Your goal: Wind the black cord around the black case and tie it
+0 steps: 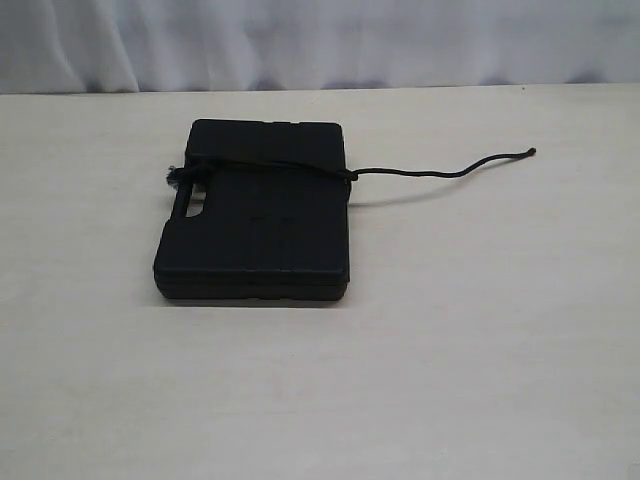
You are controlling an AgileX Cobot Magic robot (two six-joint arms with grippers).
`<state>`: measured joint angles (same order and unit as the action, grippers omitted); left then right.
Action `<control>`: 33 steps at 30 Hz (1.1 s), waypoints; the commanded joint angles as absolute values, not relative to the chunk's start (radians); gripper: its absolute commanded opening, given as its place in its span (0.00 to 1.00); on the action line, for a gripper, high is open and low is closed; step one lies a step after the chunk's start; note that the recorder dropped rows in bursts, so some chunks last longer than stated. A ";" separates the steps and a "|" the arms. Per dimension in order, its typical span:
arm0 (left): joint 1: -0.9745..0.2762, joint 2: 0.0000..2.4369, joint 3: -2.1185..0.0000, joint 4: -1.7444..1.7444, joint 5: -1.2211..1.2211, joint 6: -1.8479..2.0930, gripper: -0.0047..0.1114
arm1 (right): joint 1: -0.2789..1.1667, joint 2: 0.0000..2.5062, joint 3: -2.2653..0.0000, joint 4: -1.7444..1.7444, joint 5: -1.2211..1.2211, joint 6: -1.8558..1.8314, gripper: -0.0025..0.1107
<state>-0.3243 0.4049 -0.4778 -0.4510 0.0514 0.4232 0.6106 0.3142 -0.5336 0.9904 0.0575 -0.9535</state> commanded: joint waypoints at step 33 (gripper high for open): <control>-0.152 0.202 -0.379 0.090 0.171 -0.058 0.04 | 0.605 0.312 -0.530 0.983 0.054 -0.952 0.06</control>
